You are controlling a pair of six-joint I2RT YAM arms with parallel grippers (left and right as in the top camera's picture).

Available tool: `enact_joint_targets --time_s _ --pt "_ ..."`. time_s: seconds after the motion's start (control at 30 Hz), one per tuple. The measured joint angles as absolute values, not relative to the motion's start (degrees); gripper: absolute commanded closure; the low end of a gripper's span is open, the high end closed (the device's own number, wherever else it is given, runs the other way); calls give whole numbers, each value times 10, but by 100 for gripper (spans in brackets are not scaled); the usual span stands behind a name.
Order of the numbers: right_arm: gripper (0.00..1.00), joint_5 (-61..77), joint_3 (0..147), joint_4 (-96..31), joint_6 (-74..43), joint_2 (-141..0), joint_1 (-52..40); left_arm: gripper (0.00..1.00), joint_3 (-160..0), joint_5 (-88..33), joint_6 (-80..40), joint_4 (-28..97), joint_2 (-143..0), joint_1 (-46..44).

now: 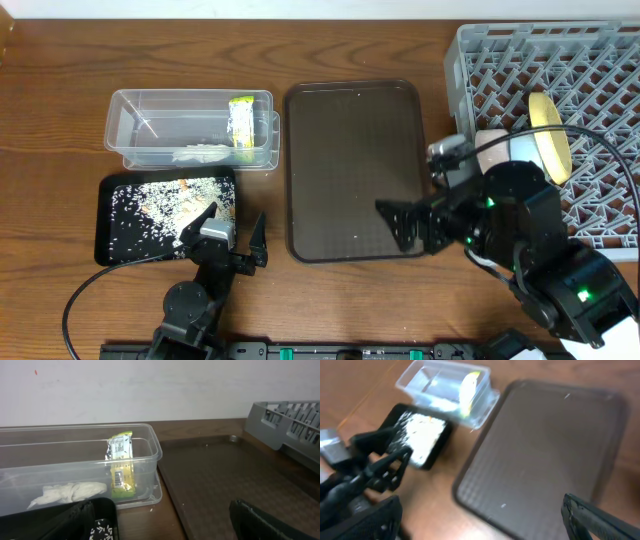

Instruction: Sort waste into correct bins and load items into the dishwasher rack

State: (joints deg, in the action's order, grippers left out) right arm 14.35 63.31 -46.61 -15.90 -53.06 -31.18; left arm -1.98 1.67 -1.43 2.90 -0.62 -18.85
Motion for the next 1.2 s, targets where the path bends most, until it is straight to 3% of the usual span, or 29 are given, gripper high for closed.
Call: enact_joint_targets --time_s 0.23,0.53,0.87,1.2 --pt "1 157 633 -472 -99 -486 -292 12 -20 17 -14 29 -6 -189" --pt "1 73 615 -476 -18 -306 -222 12 -20 17 -14 29 -6 -189" --pt "1 82 394 -393 -8 -114 -44 11 -20 17 -14 29 -6 -189" --pt "1 121 170 -267 -8 -10 -38 12 -20 17 -14 29 -6 -189"
